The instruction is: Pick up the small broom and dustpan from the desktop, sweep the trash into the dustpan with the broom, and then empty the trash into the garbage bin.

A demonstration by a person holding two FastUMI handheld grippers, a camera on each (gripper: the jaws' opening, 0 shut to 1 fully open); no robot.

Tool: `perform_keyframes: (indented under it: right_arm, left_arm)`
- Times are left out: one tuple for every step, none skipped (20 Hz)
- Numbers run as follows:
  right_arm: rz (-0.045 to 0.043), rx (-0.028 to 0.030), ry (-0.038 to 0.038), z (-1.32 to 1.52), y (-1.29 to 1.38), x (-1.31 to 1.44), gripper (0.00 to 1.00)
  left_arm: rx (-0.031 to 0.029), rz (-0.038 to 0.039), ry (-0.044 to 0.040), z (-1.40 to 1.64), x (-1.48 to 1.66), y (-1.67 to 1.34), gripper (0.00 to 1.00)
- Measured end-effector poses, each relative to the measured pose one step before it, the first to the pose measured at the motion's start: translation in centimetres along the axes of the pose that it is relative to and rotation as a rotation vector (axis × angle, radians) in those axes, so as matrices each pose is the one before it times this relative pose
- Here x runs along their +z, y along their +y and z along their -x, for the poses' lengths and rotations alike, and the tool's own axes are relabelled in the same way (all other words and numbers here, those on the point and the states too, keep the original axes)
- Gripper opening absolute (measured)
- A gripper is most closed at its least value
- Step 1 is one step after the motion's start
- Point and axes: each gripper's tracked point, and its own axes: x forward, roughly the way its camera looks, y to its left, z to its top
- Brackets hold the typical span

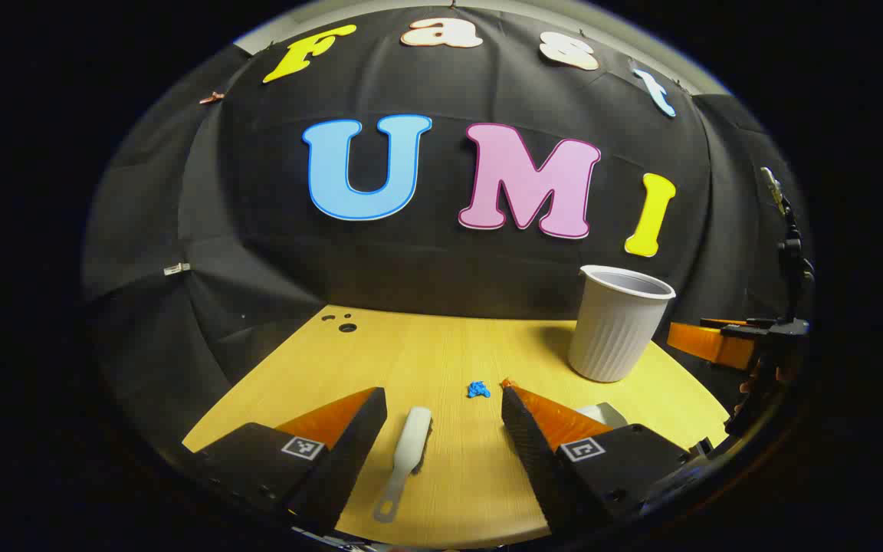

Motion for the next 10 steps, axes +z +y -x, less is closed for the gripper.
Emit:
perform_keyframes:
  right_arm:
    - [-0.00067,0.00225,0.0119,-0.247,-0.009,-0.377,0.97]
    - [-0.00428,0.00188,0.01365,-0.159,0.025,-0.255,0.97]
    - [-0.00819,0.00372,0.01565,-0.211,0.176,-0.38,0.97]
    - [-0.0043,0.00475,0.01929,-0.124,0.239,-0.481,0.97]
    - [0.00286,0.0022,0.01719,-0.124,0.261,-0.591,0.97]
    - [0.007,-0.00162,0.01455,0.021,0.282,-0.535,0.97]
    - [0.00559,-0.00066,0.01313,0.01,0.256,-0.418,0.97]
    - [0.00309,-0.00079,0.01332,0.014,0.323,-0.388,0.97]
    - [0.00294,-0.00067,0.01683,0.01,0.444,-0.444,0.97]
    - [0.00489,-0.00206,0.02067,-0.094,0.303,-0.591,0.97]
  left_arm:
    - [0.00901,-0.00272,0.00404,-0.173,0.097,0.224,0.96]
    - [0.0068,-0.00282,0.0049,-0.24,-0.062,0.193,0.95]
    - [0.00409,-0.00319,0.00759,-0.128,0.041,0.256,0.96]
    - [0.00227,-0.00201,0.00998,-0.305,-0.292,0.253,0.96]
    - [-0.00149,-0.00168,0.00866,-0.119,-0.073,0.274,0.96]
    - [-0.00355,-0.00275,0.01022,-0.089,-0.185,0.25,0.96]
    - [-0.00317,-0.00534,0.01184,-0.328,-0.353,0.264,0.96]
    - [-0.00302,-0.00662,0.01231,-0.173,-0.127,0.381,0.96]
    - [-0.00603,-0.00542,0.01211,-0.091,-0.204,0.348,0.96]
    - [-0.00861,-0.00522,0.00914,-0.132,-0.086,0.31,0.96]
